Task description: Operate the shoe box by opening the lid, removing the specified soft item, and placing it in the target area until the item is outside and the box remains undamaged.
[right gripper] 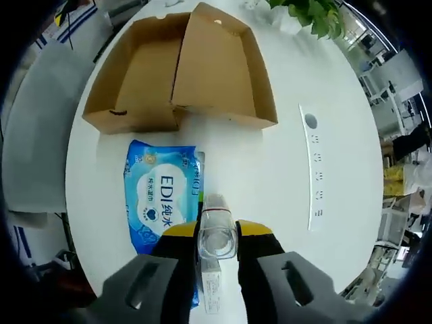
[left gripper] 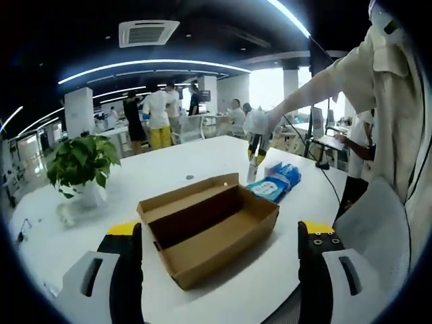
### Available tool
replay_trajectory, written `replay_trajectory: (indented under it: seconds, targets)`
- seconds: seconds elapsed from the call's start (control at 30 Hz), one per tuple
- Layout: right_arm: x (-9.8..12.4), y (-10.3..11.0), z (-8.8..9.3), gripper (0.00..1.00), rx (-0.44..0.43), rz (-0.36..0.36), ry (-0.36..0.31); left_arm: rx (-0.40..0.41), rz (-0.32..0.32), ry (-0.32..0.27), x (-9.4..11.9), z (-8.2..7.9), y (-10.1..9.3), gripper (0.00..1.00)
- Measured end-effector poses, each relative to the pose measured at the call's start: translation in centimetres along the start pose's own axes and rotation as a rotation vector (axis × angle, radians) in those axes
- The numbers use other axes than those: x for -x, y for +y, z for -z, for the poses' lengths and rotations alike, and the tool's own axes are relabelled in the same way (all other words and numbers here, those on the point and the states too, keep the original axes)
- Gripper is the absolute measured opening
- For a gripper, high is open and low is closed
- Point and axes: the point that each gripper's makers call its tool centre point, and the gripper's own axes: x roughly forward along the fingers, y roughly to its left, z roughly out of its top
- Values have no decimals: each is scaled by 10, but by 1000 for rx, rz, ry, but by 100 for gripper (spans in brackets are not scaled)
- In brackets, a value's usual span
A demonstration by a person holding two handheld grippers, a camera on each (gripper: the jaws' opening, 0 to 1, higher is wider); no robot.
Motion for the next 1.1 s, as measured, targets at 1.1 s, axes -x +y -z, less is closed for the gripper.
replay_trajectory:
  seconds: [1.1]
  targets:
    - [-11, 3, -4, 20, 8, -8, -8, 48, -5, 39, 0, 28, 5, 97]
